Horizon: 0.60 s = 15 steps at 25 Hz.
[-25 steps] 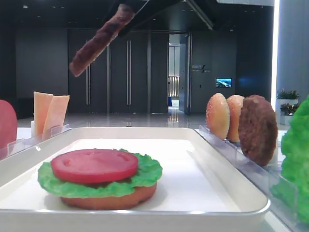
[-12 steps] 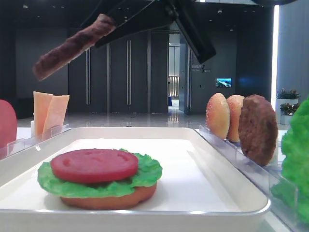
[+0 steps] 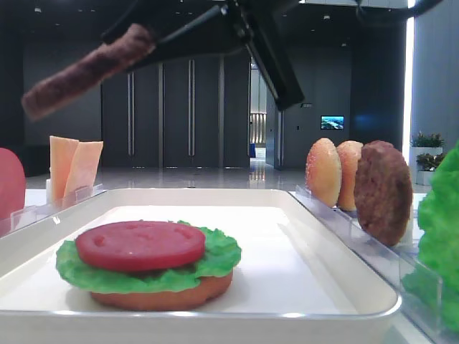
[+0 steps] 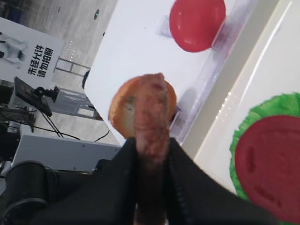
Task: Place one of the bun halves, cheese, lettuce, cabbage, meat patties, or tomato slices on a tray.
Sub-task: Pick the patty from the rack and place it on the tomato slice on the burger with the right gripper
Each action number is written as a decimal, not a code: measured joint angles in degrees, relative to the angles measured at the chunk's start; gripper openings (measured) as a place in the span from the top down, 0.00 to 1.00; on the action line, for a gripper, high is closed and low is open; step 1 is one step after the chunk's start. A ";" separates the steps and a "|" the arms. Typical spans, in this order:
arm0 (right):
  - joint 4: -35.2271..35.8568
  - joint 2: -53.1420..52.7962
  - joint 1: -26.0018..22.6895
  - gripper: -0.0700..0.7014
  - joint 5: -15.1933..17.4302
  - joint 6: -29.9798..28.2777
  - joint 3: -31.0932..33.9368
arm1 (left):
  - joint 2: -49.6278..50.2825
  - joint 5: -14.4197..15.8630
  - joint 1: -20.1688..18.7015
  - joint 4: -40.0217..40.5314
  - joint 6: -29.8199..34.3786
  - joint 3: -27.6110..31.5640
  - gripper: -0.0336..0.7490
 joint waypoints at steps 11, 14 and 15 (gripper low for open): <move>1.13 2.94 0.00 0.77 0.23 -6.16 1.72 | 0.00 0.00 0.00 0.00 0.00 0.00 0.27; 1.13 3.27 -0.30 0.77 -0.29 -6.16 1.72 | 0.00 0.00 0.00 0.00 0.00 0.00 0.27; 1.13 3.61 -0.38 0.77 -0.29 -6.16 1.72 | 0.00 0.00 0.00 0.00 0.00 0.00 0.27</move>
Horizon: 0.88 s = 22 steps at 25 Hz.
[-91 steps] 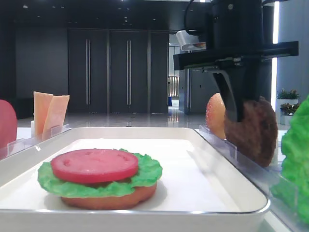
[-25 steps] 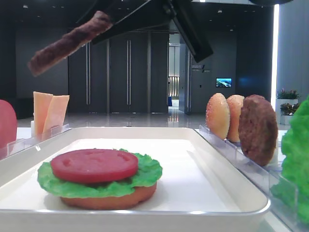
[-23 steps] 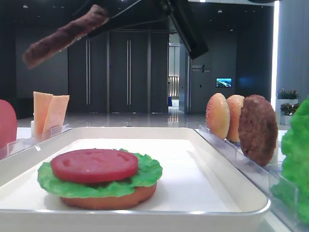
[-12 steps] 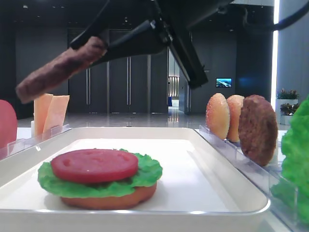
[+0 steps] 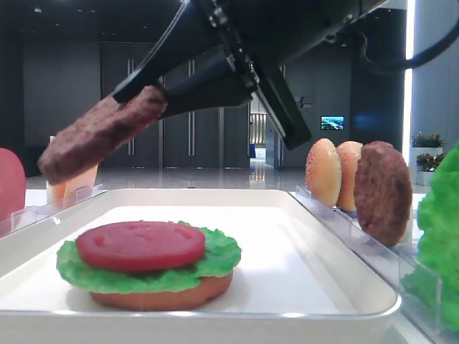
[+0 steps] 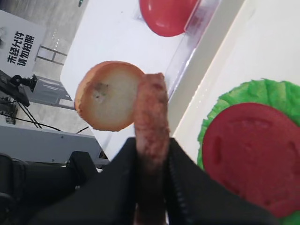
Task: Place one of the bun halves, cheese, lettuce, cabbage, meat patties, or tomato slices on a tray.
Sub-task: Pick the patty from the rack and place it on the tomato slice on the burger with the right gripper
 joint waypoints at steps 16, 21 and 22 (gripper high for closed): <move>-1.96 5.23 -3.40 0.77 -0.06 2.75 0.00 | 0.00 0.00 0.00 0.00 0.00 0.00 0.27; -2.10 7.44 -3.40 0.77 1.98 4.06 0.00 | 0.00 0.00 0.00 0.00 0.09 0.00 0.27; -2.10 7.70 -3.40 0.77 2.19 4.21 0.00 | 0.00 0.00 0.00 0.00 0.09 0.00 0.27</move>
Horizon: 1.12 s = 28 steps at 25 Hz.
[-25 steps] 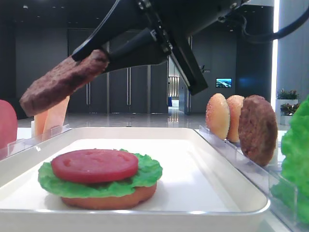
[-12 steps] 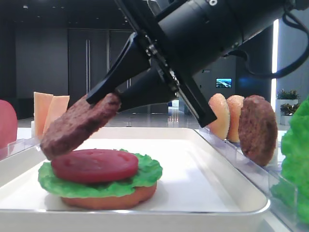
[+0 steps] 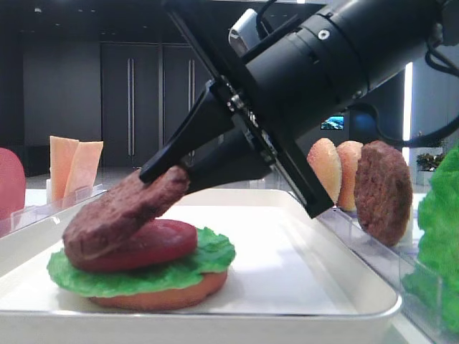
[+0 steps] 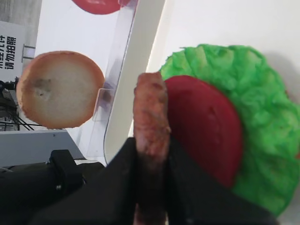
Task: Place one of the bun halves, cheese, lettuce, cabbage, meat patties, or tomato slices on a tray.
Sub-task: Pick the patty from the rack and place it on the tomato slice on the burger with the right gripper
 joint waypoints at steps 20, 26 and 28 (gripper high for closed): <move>0.45 0.18 0.00 0.56 0.44 2.25 0.00 | 0.00 0.00 0.00 0.00 0.12 0.00 0.27; 0.45 0.18 0.00 0.31 0.38 2.97 0.00 | 0.00 0.00 0.00 0.00 0.12 0.00 0.27; 0.06 -0.02 0.00 0.29 -0.14 3.65 0.00 | 0.00 0.00 0.00 0.00 0.12 0.00 0.27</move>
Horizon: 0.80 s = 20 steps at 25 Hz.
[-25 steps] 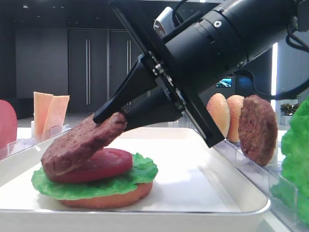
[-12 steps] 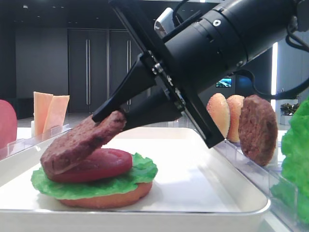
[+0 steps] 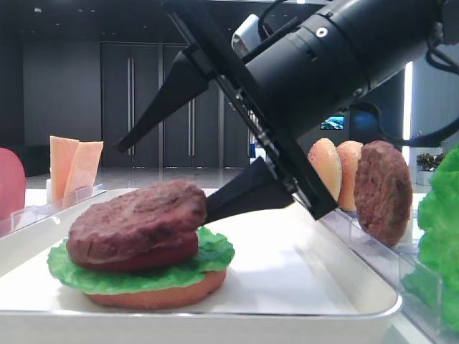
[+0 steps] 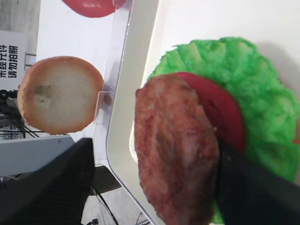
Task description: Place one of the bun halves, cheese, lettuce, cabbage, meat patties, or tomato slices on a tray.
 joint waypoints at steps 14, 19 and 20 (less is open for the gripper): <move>-26.57 -10.68 0.00 0.27 -9.19 23.25 -1.37 | 0.00 0.00 0.00 0.00 0.00 0.00 0.27; -47.17 -13.21 0.00 0.27 -7.48 41.57 -6.29 | 0.00 0.00 0.00 0.00 0.00 0.00 0.27; -52.97 -13.59 0.00 0.27 -6.85 45.94 -7.62 | 0.00 0.00 0.00 0.00 0.00 0.00 0.27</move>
